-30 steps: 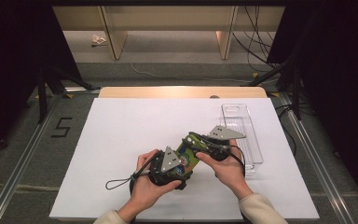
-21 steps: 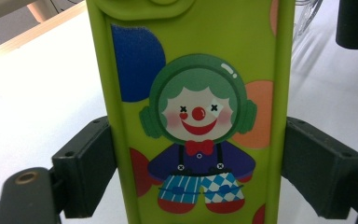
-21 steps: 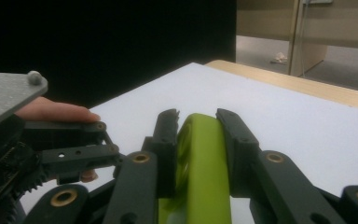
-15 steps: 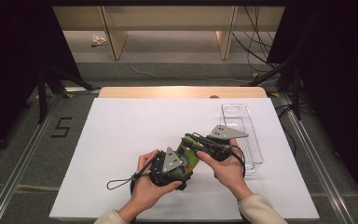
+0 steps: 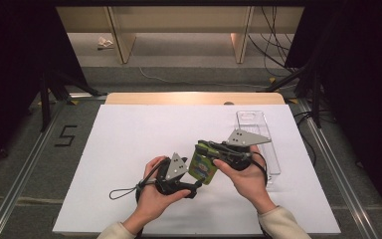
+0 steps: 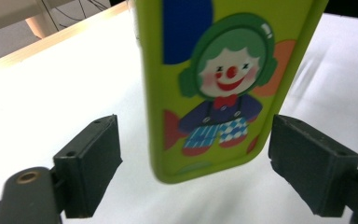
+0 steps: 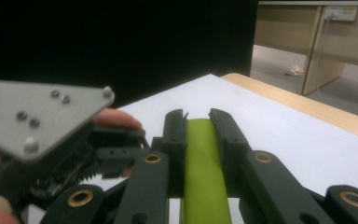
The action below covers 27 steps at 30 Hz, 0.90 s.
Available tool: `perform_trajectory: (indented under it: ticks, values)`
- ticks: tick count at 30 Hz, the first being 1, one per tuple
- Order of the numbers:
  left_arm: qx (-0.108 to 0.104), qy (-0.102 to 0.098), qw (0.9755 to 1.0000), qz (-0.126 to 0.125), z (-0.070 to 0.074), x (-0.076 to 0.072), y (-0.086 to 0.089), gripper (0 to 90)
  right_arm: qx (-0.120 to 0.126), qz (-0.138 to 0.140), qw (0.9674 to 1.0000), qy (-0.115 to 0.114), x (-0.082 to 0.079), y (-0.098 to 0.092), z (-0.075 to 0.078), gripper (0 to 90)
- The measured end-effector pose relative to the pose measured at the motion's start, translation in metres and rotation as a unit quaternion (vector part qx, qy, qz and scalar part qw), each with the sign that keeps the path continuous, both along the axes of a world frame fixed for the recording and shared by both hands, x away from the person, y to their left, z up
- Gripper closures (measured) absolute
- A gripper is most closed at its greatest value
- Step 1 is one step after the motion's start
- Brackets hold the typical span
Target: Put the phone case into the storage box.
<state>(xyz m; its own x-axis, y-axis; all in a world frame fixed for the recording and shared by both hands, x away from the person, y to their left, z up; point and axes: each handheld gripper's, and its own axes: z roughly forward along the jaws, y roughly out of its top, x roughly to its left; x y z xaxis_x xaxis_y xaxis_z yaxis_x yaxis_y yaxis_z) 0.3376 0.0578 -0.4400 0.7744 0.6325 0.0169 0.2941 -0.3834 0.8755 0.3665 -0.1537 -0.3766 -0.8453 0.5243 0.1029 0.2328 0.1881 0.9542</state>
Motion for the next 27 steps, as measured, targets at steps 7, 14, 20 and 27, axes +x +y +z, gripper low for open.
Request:
perform_trajectory:
  ticks: [7,14,20,27]
  values:
    - [-0.018,0.007,0.9998,-0.008,-0.001,0.0054,0.008,15.9,-0.045,0.045,0.9978,-0.016,0.0021,-0.0043,0.0044,77.6]
    - [-0.014,0.007,0.9997,-0.017,0.0007,0.006,0.0102,20.3,-0.06,0.07,0.9957,-0.013,0.0045,-0.0084,0.0051,77.6]
    - [-0.009,0.011,0.9991,-0.04,-0.0009,0.0054,0.0075,30.4,-0.063,0.084,0.9945,-0.008,0.0054,-0.009,0.0046,77.6]
    - [-0.001,0.003,0.9982,-0.06,-0.0037,0.0077,0.0073,37.4,-0.069,0.094,0.9932,-0.001,0.0055,-0.0077,0.003,77.6]
